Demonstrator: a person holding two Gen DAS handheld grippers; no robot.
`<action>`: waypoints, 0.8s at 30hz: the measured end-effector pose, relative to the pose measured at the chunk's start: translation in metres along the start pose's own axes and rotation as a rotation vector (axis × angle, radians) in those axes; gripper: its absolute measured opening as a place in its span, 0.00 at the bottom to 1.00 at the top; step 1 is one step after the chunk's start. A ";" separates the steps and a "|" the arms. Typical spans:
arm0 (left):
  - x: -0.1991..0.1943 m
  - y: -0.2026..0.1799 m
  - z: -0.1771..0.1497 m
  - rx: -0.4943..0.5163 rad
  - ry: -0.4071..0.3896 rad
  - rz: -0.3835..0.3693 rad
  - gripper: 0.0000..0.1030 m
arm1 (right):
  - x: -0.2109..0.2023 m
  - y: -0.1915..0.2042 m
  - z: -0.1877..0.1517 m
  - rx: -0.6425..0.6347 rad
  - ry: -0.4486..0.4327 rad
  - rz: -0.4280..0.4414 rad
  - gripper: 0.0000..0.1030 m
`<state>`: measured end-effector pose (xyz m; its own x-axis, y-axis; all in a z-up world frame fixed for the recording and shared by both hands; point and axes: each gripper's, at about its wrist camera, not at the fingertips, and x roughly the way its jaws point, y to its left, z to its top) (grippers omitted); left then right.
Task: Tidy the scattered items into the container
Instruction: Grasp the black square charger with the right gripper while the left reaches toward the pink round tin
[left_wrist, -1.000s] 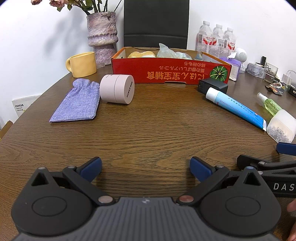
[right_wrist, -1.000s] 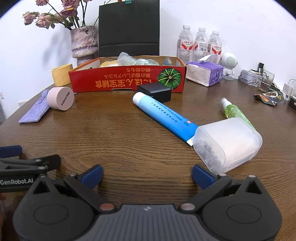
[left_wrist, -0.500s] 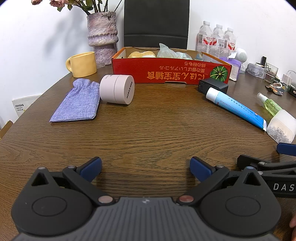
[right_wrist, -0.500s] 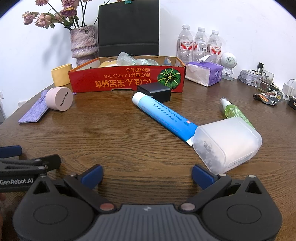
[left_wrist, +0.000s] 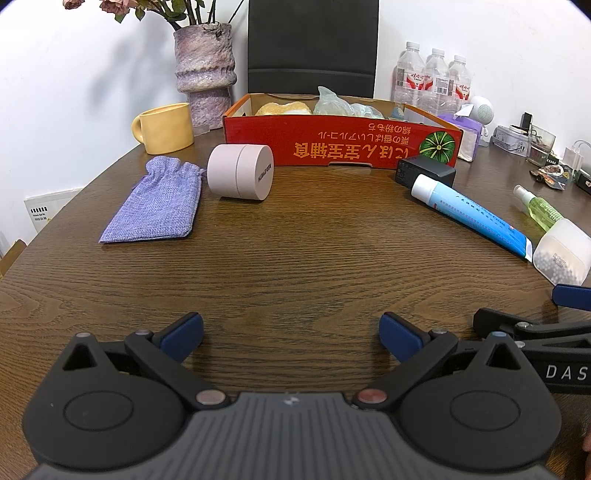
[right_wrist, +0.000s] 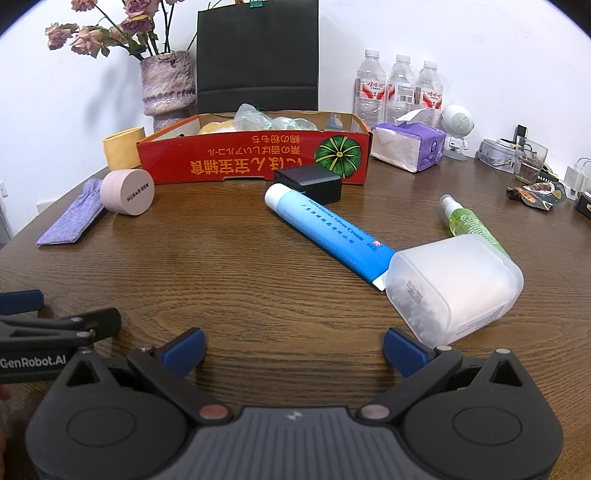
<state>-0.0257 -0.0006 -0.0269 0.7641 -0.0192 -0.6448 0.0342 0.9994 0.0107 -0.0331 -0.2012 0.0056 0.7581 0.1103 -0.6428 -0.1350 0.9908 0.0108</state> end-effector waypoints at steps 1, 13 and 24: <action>-0.001 0.000 0.001 0.012 -0.003 -0.002 1.00 | 0.000 0.000 0.000 -0.004 0.000 0.003 1.00; 0.084 0.035 0.126 0.083 -0.053 -0.086 1.00 | 0.051 -0.022 0.144 -0.183 -0.076 0.103 0.87; 0.158 0.045 0.152 0.050 0.064 -0.048 0.50 | 0.163 -0.038 0.175 -0.129 0.201 0.201 0.51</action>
<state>0.1943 0.0372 -0.0120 0.7181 -0.0632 -0.6931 0.1031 0.9945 0.0161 0.2071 -0.2072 0.0350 0.5683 0.2724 -0.7764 -0.3591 0.9311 0.0639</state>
